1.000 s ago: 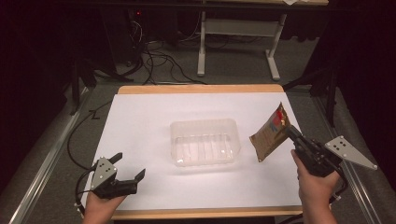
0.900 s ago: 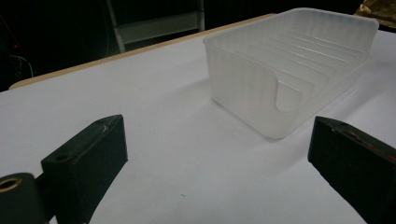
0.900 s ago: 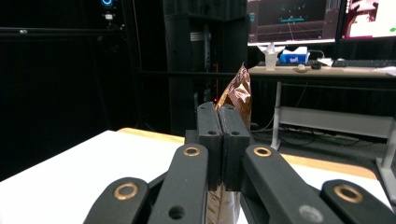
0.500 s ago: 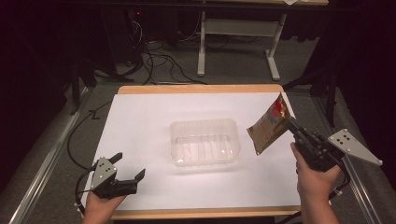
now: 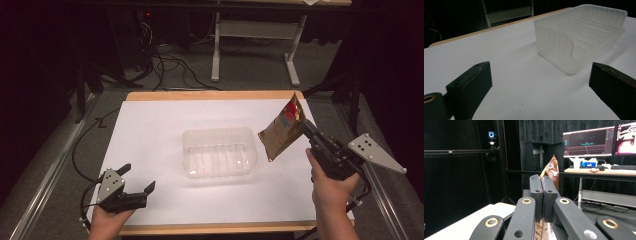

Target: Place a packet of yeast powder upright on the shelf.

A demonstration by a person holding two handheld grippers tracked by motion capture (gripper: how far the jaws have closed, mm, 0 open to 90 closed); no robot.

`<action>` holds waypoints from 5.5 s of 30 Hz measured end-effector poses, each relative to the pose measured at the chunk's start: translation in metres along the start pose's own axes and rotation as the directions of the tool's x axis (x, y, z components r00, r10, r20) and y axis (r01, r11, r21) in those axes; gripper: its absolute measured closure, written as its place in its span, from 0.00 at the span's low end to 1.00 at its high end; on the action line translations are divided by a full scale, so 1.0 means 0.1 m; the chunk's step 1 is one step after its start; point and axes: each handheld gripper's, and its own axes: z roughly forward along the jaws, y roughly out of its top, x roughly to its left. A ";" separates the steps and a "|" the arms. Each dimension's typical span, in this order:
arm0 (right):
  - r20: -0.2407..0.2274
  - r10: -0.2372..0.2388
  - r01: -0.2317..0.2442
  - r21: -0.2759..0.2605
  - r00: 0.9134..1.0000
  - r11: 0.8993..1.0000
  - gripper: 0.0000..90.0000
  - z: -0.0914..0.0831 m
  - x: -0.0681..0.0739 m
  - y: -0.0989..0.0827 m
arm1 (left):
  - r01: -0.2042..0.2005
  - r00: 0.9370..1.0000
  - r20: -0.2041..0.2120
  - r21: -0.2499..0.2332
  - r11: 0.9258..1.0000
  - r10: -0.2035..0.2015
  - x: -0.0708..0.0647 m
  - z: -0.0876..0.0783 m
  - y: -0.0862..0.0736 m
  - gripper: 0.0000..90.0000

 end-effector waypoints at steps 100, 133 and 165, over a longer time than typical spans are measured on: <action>-0.101 0.035 -0.023 0.116 0.994 0.993 1.00 1.29 0.95 -0.57 | 0.027 1.000 0.009 -0.034 0.999 -0.027 0.05 -0.07 0.00 0.06; -0.113 0.030 -0.020 0.086 0.993 0.996 1.00 1.21 1.06 -0.55 | 0.019 1.000 0.013 -0.021 1.000 -0.018 0.03 -0.05 -0.01 0.06; -0.098 0.057 -0.043 0.147 0.993 0.988 1.00 1.25 1.01 -0.79 | 0.018 1.000 0.009 -0.025 1.000 -0.018 0.03 -0.06 0.00 0.06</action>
